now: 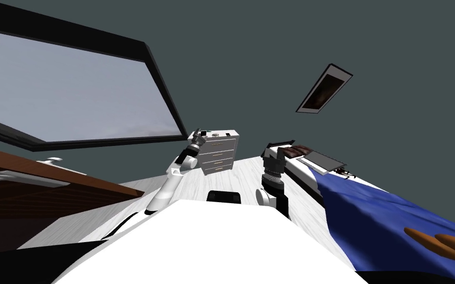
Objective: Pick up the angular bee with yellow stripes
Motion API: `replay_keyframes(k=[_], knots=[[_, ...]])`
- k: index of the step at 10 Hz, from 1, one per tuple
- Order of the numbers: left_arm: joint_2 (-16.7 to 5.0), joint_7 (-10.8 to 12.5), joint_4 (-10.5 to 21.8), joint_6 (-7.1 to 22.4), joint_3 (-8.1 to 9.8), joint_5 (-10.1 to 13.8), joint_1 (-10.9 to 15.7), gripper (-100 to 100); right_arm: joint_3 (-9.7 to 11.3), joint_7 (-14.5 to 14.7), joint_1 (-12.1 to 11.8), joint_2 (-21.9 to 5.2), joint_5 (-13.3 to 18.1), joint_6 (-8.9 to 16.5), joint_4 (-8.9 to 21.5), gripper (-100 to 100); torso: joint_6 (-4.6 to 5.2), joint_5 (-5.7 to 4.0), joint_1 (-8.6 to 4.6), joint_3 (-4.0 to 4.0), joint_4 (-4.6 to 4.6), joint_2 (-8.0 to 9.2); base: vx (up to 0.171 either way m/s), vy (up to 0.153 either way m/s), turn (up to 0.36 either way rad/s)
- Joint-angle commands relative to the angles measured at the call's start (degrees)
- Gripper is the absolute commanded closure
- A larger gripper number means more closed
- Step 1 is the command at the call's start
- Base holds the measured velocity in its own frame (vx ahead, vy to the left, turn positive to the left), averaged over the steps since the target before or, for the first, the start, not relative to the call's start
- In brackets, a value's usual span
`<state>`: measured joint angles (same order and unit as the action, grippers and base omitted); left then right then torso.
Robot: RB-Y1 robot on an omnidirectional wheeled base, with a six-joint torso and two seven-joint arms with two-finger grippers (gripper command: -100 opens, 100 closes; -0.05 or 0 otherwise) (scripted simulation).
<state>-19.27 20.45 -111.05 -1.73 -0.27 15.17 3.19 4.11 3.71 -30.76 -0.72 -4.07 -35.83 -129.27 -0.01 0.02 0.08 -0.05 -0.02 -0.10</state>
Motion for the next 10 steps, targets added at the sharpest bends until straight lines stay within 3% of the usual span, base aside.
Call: replay_keyframes(k=[1,10], knots=[[-0.39,1.87,-0.67,2.86,0.13,0.58,1.16,-100,0.00,0.00,0.00,0.00,0.00,0.00,0.00,0,0.00,0.00,0.00,0.00,0.00,0.00,0.024,0.026,0.077],[-1.96,7.85,-2.36,15.81,0.83,2.83,5.26,-100,0.00,0.00,0.00,0.00,0.00,0.00,0.00,0,0.00,0.00,0.02,0.00,0.00,-0.01,0.017,0.027,0.032]])
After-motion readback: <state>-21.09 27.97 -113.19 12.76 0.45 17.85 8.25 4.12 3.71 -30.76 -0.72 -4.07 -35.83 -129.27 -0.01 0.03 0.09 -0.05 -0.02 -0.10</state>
